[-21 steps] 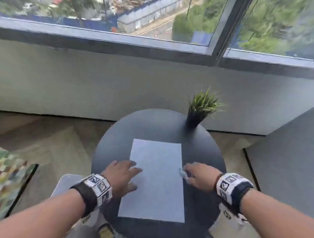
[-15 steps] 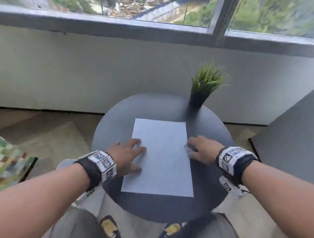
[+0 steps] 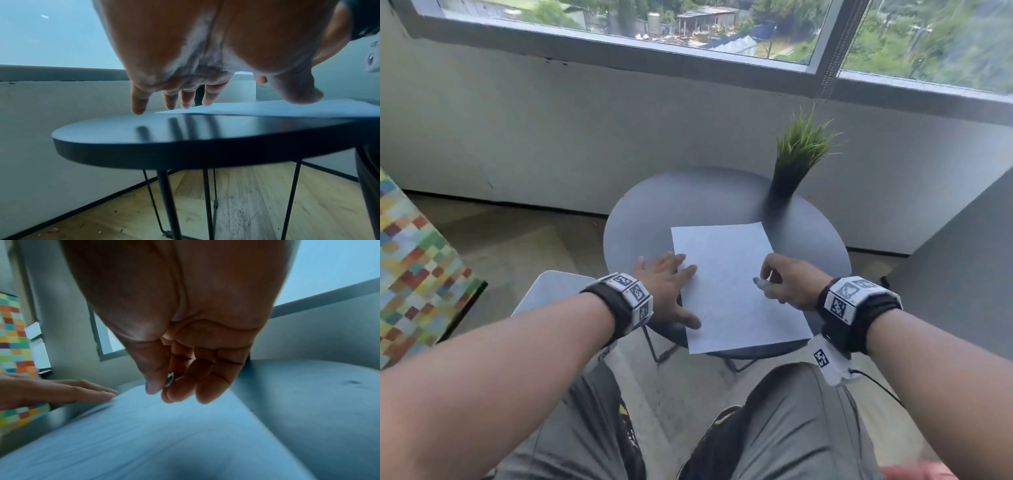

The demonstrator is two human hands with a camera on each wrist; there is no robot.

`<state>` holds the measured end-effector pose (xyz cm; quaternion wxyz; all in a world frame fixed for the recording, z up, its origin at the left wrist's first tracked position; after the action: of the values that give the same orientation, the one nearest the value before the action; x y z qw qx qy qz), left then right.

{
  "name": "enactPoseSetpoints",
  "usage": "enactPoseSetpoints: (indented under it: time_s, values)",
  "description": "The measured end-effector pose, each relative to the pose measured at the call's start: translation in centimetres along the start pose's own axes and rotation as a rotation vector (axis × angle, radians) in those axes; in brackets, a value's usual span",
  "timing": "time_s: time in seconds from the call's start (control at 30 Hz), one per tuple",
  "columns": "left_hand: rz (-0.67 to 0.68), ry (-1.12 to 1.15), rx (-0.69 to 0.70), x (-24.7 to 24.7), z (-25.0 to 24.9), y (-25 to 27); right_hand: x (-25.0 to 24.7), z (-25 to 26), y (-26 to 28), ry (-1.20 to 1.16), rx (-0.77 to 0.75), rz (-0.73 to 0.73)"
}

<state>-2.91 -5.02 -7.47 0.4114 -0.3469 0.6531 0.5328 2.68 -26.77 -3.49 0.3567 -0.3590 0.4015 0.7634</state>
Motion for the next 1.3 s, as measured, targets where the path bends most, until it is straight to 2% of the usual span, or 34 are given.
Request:
enactPoseSetpoints:
  time_s: [0.07,0.2,0.27,0.33,0.4,0.53,0.67,0.73,0.8,0.87,0.93,0.97,1.1,1.13,1.23,1.3]
  values:
    - [0.008,-0.014,-0.002,0.6,0.1,-0.2,1.0,2.4,0.2,-0.06,-0.054,0.025]
    - [0.002,-0.04,0.004,1.2,0.0,-1.0,3.7,5.7,-1.8,-0.029,-0.123,0.099]
    - [0.012,-0.027,0.014,1.3,0.2,-1.4,3.9,5.9,-3.7,0.043,-0.1,0.06]
    - [0.019,-0.011,0.02,1.3,0.4,-1.5,3.0,5.3,-5.2,0.08,-0.034,-0.048]
    - [0.021,-0.003,0.027,1.3,0.4,-1.6,3.4,5.8,-5.1,0.107,-0.041,-0.072]
    - [0.018,0.006,0.035,1.8,0.7,-1.8,7.1,9.7,-3.1,0.238,-0.311,0.13]
    - [0.022,-0.007,0.039,1.8,0.6,-2.1,3.8,7.0,-5.7,0.184,-0.105,-0.04]
    - [0.029,0.004,0.045,1.8,0.6,-2.1,5.0,8.2,-5.1,0.231,-0.151,-0.032]
    - [0.035,0.023,0.051,1.8,0.6,-2.0,6.9,10.3,-3.7,0.272,-0.279,0.062]
    - [0.031,0.014,0.052,1.7,0.6,-2.0,5.7,9.0,-4.8,0.26,-0.201,0.062]
    - [0.032,-0.004,0.045,1.7,0.6,-2.1,3.2,6.6,-6.2,0.179,-0.04,-0.043]
    - [0.036,-0.01,0.042,1.8,0.6,-2.1,3.0,6.4,-6.1,0.183,-0.02,-0.07]
    - [0.058,-0.002,0.047,1.8,0.6,-2.0,6.7,10.4,-3.2,0.244,-0.222,0.098]
    - [0.059,-0.004,0.047,1.8,0.6,-2.0,6.3,10.0,-3.5,0.245,-0.214,0.093]
    - [0.058,-0.015,0.042,1.7,0.6,-2.1,3.5,6.8,-5.8,0.183,-0.008,-0.051]
    - [0.061,-0.007,0.043,1.6,0.6,-2.1,4.5,8.1,-5.2,0.221,-0.051,-0.037]
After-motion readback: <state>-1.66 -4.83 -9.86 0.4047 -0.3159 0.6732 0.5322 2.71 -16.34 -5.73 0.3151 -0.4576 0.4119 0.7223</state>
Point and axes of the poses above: each hand's wrist, its own y-axis away from the middle knuckle, its own x-axis out of the palm, z = x × y, the point moved 8 cm from there along -y, towards the middle knuckle, and after that the axes turned 4 degrees about z, right-handed, at the moved point
